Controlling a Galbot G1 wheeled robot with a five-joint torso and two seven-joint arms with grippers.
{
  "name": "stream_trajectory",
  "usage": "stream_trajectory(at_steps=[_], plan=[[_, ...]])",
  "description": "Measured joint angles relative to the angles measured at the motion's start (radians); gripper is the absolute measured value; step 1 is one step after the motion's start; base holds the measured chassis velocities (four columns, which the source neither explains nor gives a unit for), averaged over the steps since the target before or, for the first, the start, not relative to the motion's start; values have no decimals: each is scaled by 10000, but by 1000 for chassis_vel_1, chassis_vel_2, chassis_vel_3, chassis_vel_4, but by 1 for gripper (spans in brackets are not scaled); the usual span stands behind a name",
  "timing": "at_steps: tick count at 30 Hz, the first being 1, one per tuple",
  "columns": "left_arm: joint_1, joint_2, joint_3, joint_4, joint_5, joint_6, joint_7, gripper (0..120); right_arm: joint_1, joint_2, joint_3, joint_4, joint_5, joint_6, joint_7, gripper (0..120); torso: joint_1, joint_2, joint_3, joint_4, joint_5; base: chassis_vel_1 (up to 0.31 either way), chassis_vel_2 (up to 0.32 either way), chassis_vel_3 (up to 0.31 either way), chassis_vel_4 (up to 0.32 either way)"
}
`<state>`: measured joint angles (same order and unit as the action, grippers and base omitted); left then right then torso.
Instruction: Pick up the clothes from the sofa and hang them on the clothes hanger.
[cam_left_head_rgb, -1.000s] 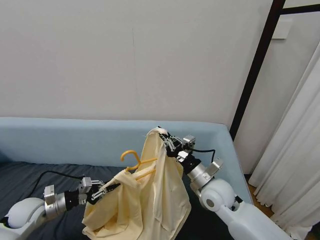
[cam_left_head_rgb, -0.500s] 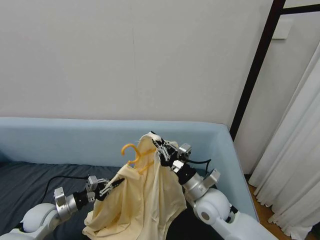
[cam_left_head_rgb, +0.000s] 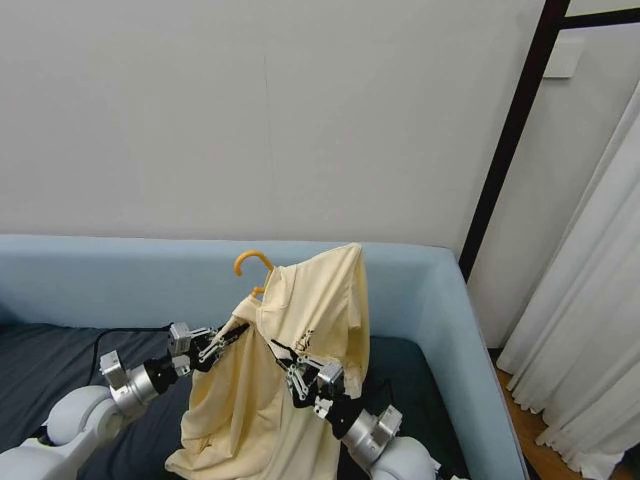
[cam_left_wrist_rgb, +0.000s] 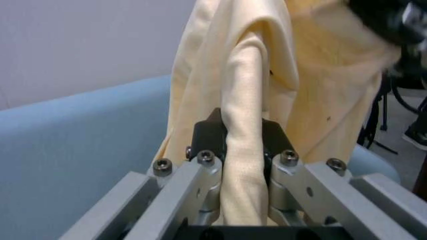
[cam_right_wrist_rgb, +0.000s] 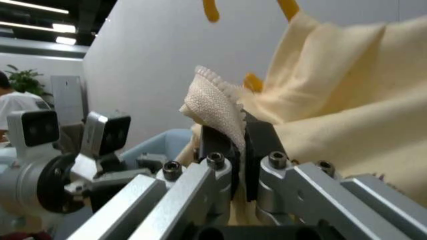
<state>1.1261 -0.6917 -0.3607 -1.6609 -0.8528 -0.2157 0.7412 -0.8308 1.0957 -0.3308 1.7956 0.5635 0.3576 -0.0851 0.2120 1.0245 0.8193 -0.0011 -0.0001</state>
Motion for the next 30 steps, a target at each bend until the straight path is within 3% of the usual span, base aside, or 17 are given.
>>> stream_trajectory(at_steps=[14, 22, 27, 30], plan=[[-426, 329, -16, 227, -23, -98, 102, 7, -601, -623, 220, -100, 139, 347, -2433, 0, 0, 0, 0, -6, 0, 0, 0, 0, 0], [-523, 512, -56, -82, -228, -78, 121, 7, -574, -467, 37, -111, -337, 322, -1798, 0, 0, 0, 0, -4, 1, 0, 0, 0, 0], [-484, 588, -135, -154, -250, -78, 183, 7, -481, -385, -74, -63, -474, 379, -1370, 18, 0, 0, 0, -3, 1, 0, 0, 0, 0], [-646, 784, -177, 164, -226, -78, 239, 7, -508, -589, -164, -203, -302, 1079, -2557, 32, 0, 0, 0, -3, 0, 0, 0, 0, 0]])
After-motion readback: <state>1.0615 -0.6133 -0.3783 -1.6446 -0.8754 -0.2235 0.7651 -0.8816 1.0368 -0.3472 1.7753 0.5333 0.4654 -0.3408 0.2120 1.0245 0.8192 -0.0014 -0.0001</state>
